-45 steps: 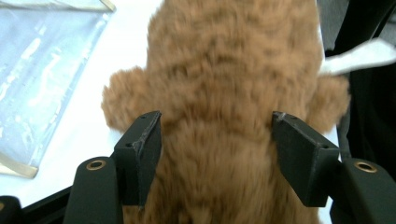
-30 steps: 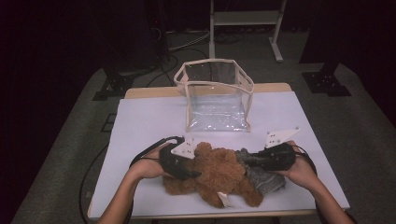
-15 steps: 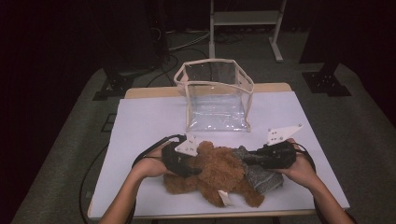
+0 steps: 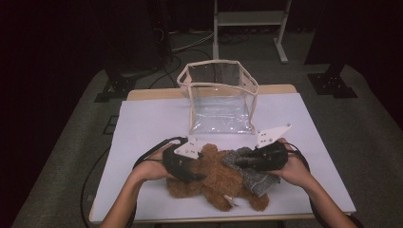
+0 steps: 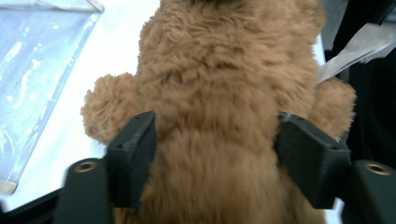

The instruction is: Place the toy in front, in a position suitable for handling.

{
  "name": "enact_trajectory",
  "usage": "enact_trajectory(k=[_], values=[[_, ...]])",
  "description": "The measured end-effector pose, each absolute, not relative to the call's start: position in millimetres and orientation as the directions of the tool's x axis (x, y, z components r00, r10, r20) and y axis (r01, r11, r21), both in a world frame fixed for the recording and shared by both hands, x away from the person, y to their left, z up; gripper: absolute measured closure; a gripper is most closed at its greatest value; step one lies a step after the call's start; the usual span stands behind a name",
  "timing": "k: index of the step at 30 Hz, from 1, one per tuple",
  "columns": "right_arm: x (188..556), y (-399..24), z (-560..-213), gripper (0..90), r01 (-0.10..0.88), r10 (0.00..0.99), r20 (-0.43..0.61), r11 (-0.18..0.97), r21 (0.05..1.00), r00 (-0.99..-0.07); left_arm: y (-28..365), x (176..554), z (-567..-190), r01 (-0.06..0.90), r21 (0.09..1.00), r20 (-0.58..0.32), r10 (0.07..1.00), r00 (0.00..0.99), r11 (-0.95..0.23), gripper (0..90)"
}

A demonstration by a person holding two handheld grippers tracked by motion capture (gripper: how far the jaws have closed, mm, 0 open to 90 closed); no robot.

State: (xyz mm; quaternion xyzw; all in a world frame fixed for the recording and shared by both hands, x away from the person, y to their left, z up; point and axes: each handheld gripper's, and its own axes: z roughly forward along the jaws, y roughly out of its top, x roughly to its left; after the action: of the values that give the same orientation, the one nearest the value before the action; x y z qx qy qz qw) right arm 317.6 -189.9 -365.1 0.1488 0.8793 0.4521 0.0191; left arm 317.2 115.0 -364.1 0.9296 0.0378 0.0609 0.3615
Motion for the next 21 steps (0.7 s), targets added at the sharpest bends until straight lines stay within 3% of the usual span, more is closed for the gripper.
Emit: enact_trajectory(k=[10, 17, 21], values=[[323, -196, -369, 75.2, 0.265, 0.299, 0.113, 0.54, 0.799, -0.948, 174, 305, -371, 0.027, 0.772, 0.117, 0.185, 0.976, -0.635, 17.2], [324, -198, -369, 75.1, 0.27, 0.303, 0.114, 0.543, 0.795, -0.946, 199, 311, -405, 0.127, 0.812, 0.016, 0.238, 0.971, -0.57, 10.6], [325, -198, -369, 75.1, 0.274, 0.304, 0.118, 0.543, 0.794, -0.945, 196, 312, -412, 0.129, 0.821, 0.003, 0.229, 0.973, -0.557, 8.5]])
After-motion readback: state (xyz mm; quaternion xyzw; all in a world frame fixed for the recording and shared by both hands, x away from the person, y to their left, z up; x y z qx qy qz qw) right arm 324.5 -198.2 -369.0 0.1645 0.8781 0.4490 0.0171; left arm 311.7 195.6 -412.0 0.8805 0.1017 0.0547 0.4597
